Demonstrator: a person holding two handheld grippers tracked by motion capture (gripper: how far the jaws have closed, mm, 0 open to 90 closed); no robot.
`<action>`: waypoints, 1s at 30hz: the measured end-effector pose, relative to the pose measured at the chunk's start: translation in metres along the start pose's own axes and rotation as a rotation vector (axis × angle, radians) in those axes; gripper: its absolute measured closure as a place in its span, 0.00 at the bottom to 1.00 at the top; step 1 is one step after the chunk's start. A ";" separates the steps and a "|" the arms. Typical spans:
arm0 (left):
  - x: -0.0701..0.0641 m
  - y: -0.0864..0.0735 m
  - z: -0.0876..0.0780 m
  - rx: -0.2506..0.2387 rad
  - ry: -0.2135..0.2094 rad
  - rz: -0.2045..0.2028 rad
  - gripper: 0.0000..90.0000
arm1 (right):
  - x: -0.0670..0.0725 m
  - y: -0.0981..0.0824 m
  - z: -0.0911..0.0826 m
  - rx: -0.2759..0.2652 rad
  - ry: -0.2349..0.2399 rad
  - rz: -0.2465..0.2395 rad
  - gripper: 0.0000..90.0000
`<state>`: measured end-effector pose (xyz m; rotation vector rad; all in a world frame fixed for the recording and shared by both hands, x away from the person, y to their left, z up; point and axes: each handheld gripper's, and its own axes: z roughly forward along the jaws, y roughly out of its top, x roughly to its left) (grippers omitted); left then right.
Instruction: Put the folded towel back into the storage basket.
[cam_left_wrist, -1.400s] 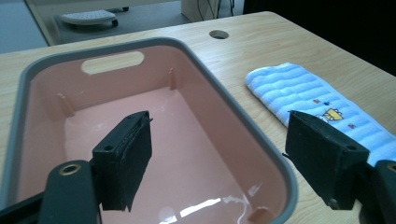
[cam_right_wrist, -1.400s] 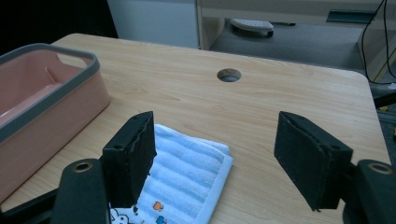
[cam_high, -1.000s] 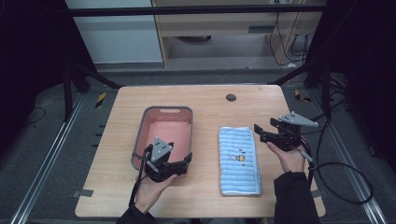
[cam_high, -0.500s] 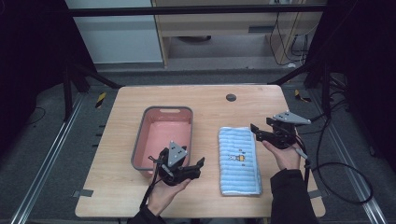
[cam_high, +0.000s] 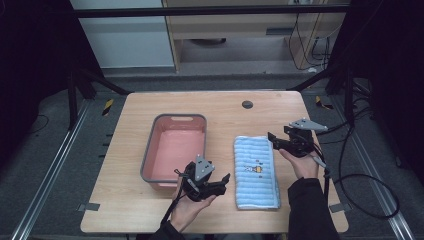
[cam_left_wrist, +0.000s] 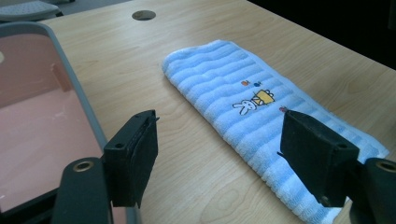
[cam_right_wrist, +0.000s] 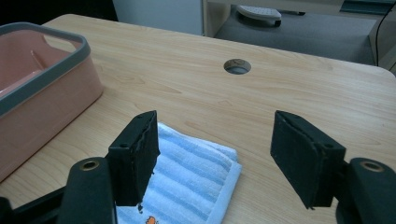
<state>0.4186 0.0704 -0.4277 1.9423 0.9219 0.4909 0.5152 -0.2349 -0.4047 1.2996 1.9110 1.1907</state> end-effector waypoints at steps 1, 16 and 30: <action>0.000 0.000 0.000 0.000 0.000 0.000 0.31 | 0.000 0.000 0.000 0.000 0.000 0.000 0.36; -0.018 -0.010 0.022 0.042 -0.023 0.010 0.34 | -0.008 -0.008 0.025 0.043 0.003 -0.002 0.43; -0.026 -0.025 0.043 0.100 -0.029 0.006 0.39 | -0.013 -0.023 0.043 0.092 0.017 0.000 0.47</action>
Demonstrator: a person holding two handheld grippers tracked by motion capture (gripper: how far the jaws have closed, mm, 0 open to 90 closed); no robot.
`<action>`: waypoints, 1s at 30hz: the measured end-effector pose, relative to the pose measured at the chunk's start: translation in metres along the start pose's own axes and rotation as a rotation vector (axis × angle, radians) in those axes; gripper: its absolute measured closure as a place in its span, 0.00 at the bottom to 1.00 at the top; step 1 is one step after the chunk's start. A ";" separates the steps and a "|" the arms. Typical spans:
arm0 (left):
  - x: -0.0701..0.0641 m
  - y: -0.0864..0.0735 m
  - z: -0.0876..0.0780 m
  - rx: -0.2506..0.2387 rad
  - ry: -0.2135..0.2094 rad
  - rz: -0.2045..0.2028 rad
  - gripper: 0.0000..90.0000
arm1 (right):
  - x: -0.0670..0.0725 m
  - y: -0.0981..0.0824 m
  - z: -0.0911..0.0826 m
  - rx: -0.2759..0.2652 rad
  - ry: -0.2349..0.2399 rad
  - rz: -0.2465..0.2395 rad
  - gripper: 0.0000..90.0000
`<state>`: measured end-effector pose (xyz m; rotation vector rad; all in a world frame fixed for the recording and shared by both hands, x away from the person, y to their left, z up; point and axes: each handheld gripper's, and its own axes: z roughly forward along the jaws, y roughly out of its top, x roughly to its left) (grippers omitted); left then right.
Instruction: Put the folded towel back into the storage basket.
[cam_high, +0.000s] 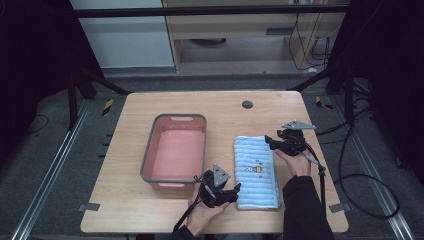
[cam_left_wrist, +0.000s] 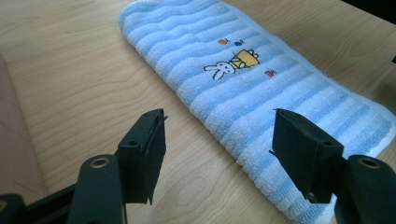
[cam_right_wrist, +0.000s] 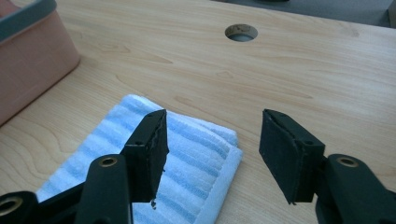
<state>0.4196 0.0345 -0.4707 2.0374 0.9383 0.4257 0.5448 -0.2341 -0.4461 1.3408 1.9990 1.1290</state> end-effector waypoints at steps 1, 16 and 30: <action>-0.001 -0.001 0.002 0.005 -0.002 -0.005 0.39 | -0.001 -0.002 0.003 0.005 0.003 -0.007 0.47; -0.013 -0.012 0.021 0.060 -0.023 -0.002 0.44 | -0.003 -0.015 0.022 0.061 0.003 0.012 0.51; -0.017 -0.017 0.028 0.087 -0.028 -0.014 0.56 | -0.003 -0.028 0.039 0.140 0.013 0.007 0.55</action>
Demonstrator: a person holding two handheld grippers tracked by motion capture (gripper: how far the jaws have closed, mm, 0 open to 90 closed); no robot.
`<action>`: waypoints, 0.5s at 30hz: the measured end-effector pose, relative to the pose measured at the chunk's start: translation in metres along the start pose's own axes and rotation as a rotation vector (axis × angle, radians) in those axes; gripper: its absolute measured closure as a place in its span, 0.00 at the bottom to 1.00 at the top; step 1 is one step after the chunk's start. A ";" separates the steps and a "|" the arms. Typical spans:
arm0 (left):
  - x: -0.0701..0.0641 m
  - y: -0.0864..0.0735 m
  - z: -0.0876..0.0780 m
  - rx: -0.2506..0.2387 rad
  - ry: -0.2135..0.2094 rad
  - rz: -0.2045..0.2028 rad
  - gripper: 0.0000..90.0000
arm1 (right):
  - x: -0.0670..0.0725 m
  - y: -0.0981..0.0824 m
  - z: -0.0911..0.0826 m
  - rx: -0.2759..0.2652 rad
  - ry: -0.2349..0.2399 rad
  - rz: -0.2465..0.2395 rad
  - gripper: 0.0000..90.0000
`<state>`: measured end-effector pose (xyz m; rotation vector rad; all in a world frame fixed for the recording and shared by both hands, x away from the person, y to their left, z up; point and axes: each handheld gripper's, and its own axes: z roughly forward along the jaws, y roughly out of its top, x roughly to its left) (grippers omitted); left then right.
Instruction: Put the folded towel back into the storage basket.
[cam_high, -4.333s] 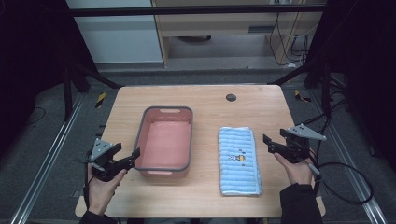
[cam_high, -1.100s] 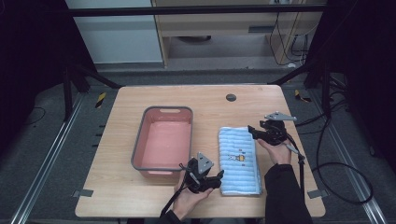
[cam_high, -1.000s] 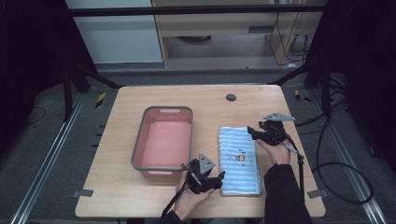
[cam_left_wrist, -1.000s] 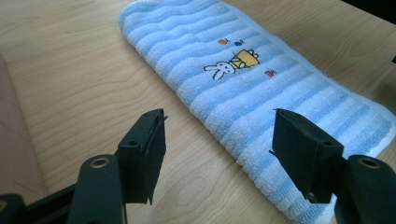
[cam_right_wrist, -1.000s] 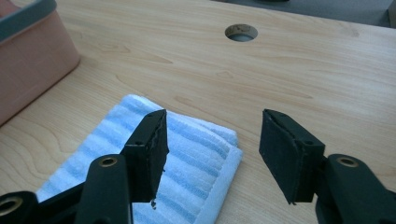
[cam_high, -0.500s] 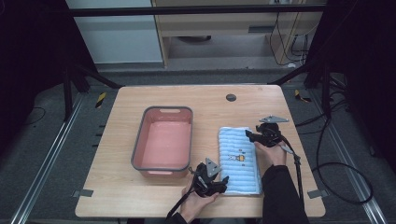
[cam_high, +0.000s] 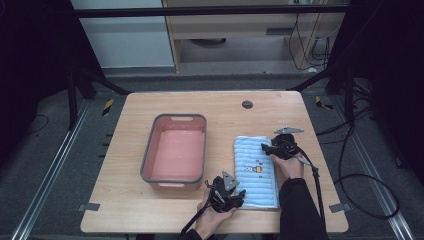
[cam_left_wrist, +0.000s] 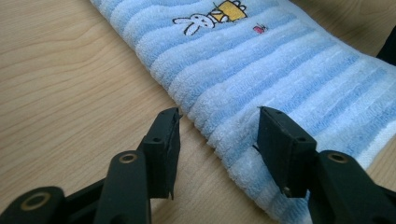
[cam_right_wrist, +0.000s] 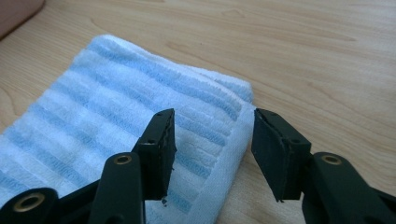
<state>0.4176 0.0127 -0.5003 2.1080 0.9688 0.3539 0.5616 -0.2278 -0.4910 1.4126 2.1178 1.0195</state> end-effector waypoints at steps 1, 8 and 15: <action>0.000 0.000 0.000 0.003 -0.002 -0.008 0.58 | 0.001 -0.001 0.002 0.014 0.005 0.001 0.56; 0.000 -0.001 0.002 0.008 -0.023 -0.032 0.67 | 0.000 -0.004 0.006 0.024 0.023 0.018 0.61; -0.003 0.001 0.003 0.020 -0.021 -0.039 0.78 | -0.001 -0.007 0.007 0.020 0.048 0.061 0.70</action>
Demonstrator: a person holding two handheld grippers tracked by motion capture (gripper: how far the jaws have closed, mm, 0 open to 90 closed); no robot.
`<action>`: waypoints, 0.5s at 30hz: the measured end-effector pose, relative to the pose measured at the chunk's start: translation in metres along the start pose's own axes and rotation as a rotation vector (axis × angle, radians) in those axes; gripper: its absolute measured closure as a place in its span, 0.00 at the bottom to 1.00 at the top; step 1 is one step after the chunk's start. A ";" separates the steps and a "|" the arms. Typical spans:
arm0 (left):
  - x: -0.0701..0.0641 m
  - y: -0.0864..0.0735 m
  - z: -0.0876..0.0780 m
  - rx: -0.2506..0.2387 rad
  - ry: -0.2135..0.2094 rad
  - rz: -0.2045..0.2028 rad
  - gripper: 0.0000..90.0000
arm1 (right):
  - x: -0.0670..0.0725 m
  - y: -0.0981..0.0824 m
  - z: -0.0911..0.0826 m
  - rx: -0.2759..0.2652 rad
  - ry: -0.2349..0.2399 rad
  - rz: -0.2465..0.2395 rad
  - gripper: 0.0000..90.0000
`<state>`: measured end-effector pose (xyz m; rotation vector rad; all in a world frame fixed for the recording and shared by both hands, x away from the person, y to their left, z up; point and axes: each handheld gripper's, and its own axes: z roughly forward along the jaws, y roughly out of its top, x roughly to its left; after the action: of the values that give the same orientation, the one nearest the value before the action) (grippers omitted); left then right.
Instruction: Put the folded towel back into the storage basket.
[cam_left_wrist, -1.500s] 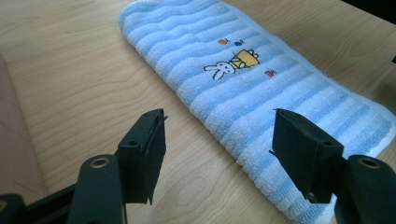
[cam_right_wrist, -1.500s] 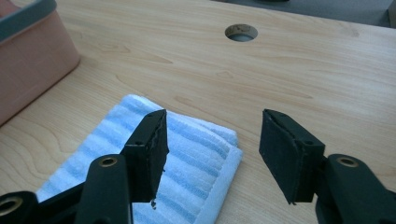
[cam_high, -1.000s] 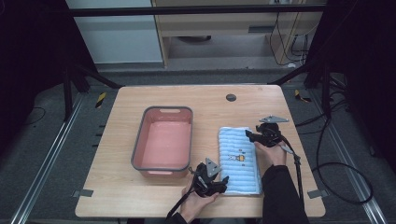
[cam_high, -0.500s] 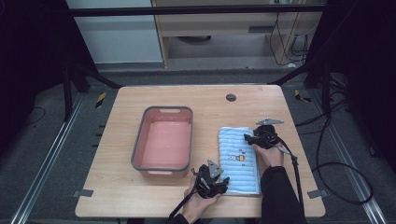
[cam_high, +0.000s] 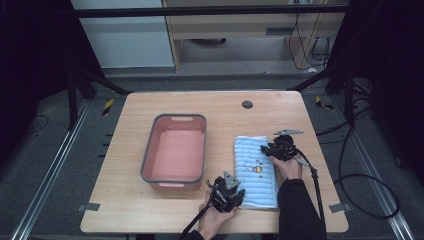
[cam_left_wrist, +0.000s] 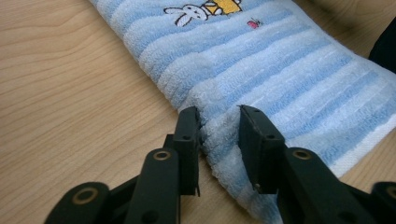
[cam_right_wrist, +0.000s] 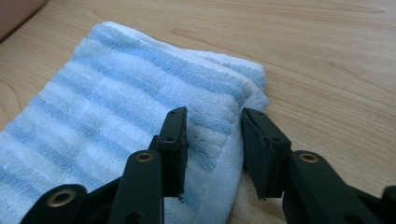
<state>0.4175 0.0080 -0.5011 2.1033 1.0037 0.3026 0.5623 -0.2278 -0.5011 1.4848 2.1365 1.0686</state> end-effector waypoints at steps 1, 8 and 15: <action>-0.001 0.000 0.000 0.002 0.000 -0.004 0.80 | 0.001 0.000 0.000 0.001 0.002 -0.003 0.72; -0.002 0.002 0.000 0.004 0.000 -0.019 0.88 | 0.003 0.001 0.000 0.007 0.017 0.004 0.86; 0.000 0.000 0.000 -0.021 -0.011 -0.036 0.93 | 0.004 0.002 -0.004 -0.005 0.018 -0.008 0.90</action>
<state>0.4173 0.0082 -0.5007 2.0636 1.0268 0.2823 0.5599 -0.2257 -0.4968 1.4689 2.1487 1.0875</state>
